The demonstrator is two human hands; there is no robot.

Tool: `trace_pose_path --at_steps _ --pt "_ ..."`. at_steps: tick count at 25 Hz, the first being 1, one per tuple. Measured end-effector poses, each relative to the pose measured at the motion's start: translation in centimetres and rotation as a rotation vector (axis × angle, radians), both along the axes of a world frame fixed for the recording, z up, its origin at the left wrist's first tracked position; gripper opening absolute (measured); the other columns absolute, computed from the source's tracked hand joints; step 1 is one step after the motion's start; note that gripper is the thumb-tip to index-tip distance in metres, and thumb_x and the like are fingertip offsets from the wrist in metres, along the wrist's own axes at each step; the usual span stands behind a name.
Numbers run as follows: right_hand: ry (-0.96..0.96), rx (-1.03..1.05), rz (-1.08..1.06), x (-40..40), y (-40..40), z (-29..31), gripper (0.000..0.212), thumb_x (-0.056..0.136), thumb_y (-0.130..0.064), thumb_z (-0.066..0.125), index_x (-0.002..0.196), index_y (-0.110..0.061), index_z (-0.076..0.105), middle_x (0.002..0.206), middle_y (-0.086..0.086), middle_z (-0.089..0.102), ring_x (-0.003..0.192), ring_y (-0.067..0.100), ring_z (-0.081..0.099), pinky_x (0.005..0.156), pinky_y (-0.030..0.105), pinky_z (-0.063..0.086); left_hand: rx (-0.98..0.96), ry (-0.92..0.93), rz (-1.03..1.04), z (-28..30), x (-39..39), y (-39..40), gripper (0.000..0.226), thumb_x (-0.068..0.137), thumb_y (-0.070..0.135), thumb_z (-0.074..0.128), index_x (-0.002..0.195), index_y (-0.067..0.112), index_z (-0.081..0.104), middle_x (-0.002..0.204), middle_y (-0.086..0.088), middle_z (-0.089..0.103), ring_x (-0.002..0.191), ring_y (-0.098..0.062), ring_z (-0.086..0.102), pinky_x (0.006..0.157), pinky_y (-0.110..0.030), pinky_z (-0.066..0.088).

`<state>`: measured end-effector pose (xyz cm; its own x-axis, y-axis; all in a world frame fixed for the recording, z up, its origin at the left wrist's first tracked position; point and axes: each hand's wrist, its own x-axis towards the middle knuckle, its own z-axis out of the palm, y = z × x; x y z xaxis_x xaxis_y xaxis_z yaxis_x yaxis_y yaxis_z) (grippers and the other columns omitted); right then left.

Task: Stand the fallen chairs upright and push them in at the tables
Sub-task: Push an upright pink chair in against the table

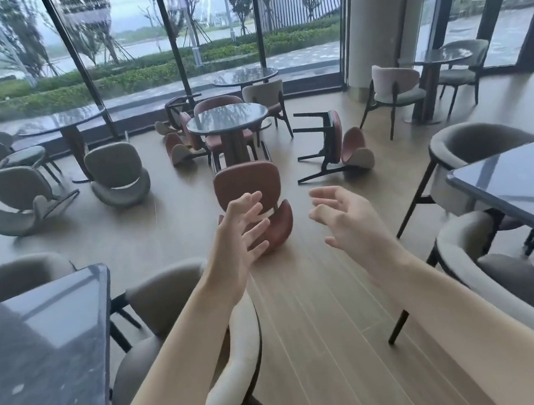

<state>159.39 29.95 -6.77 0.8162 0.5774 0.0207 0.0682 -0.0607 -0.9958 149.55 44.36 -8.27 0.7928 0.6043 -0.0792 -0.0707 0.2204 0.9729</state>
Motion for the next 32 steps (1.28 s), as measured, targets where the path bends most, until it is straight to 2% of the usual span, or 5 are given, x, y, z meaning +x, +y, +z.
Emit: trace_pose_path --at_steps 6,14,19,24,32 --pt "0.017 0.001 -0.016 10.2 9.0 0.3 0.032 0.091 -0.018 0.061 0.122 -0.029 0.063 0.120 -0.011 0.062 0.114 0.003 0.057 0.105 0.042 0.046 0.007 0.028 -0.032 0.0 10.8 9.0 0.055 0.073 0.058 0.059 0.123 0.038 0.068 0.139 0.009 0.059 0.121 -0.013 0.062 0.100 -0.039 0.046" --pt "0.032 -0.027 0.009 23.8 18.5 -2.3 0.033 0.090 -0.021 0.062 0.120 -0.032 0.063 0.118 -0.014 0.062 0.114 0.004 0.058 0.104 0.043 0.047 -0.033 0.033 0.002 -2.6 24.0 17.8 0.052 0.075 0.057 0.057 0.121 0.038 0.070 0.139 0.007 0.059 0.119 -0.014 0.064 0.104 -0.041 0.045" --pt "0.059 -0.030 0.027 34.8 25.2 -3.8 0.030 0.091 -0.020 0.060 0.118 -0.031 0.063 0.115 -0.015 0.063 0.113 0.008 0.060 0.104 0.045 0.046 -0.042 0.055 0.079 -3.9 33.7 23.8 0.069 0.057 0.063 0.065 0.121 0.038 0.070 0.138 0.009 0.060 0.121 -0.015 0.062 0.102 -0.041 0.045" --pt "0.079 -0.010 0.040 45.7 33.0 -4.4 0.027 0.092 -0.019 0.058 0.116 -0.030 0.063 0.111 -0.019 0.063 0.109 0.003 0.061 0.103 0.042 0.047 -0.010 0.102 0.147 -4.4 43.2 30.7 0.074 0.056 0.063 0.063 0.126 0.037 0.066 0.140 0.010 0.058 0.123 -0.012 0.060 0.105 -0.040 0.044" --pt "0.155 -0.043 0.072 53.7 44.5 -7.0 0.025 0.093 -0.021 0.056 0.115 -0.029 0.064 0.117 -0.009 0.066 0.113 0.008 0.061 0.103 0.044 0.047 -0.040 0.140 0.234 -6.7 50.2 40.7 0.075 0.057 0.065 0.061 0.128 0.039 0.063 0.143 0.010 0.056 0.125 -0.012 0.059 0.099 -0.036 0.045"
